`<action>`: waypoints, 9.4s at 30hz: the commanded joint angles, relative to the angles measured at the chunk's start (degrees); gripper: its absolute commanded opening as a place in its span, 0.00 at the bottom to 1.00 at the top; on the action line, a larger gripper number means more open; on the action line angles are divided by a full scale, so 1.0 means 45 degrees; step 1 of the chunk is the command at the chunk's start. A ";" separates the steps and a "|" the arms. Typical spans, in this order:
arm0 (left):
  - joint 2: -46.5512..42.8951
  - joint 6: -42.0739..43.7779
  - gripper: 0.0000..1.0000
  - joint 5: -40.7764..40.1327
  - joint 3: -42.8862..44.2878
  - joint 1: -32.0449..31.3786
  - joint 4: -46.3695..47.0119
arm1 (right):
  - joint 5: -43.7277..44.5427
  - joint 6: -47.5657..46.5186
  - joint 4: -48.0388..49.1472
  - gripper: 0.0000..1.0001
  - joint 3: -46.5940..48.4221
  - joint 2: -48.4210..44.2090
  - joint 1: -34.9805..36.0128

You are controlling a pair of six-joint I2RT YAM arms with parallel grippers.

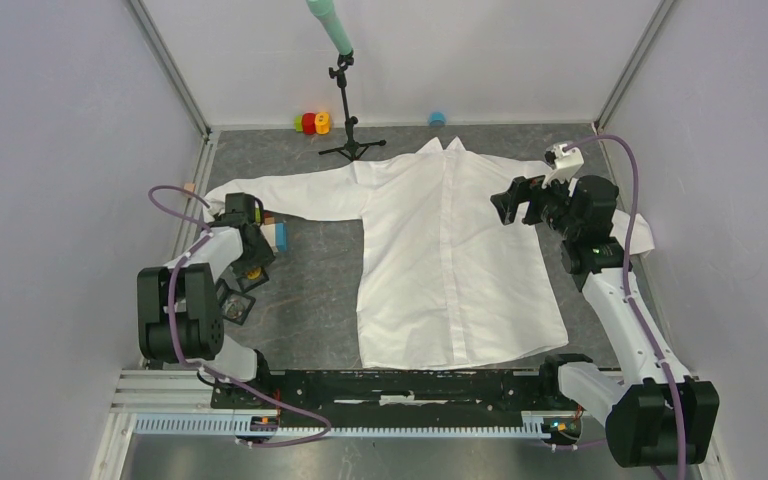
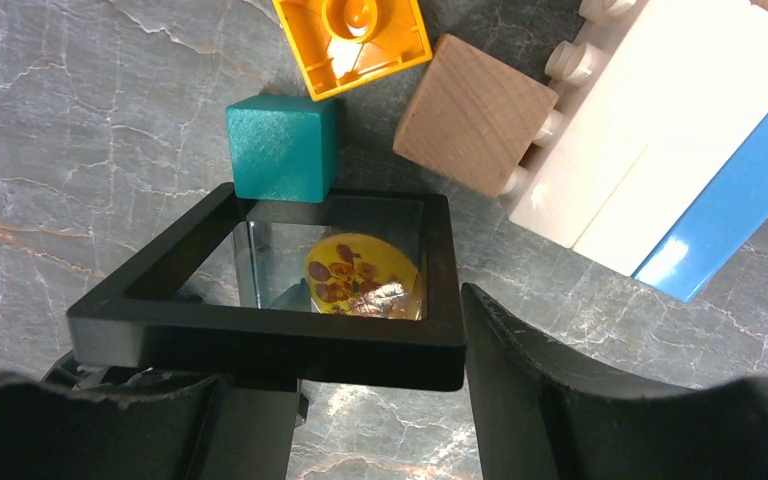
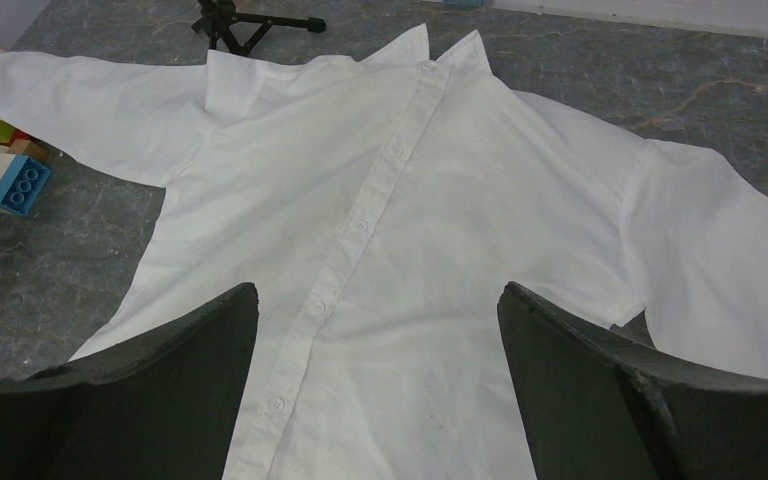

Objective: Pin the brooch onto the clothing

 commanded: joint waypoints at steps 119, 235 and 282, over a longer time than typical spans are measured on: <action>-0.0874 0.2892 0.20 -0.1057 0.0314 -0.2516 0.0462 | -0.0549 0.0334 -0.0223 0.91 -0.1105 -0.0517 0.0023; -0.7085 -0.0520 0.49 1.5510 -0.0097 -0.6804 0.3776 | -0.7875 0.7873 1.1144 0.00 -0.0775 0.3544 0.7573; -0.4803 -0.1546 0.02 1.4849 0.1158 -0.7940 0.9270 | -0.4831 0.3683 0.4811 0.96 -0.1041 -0.1901 0.6299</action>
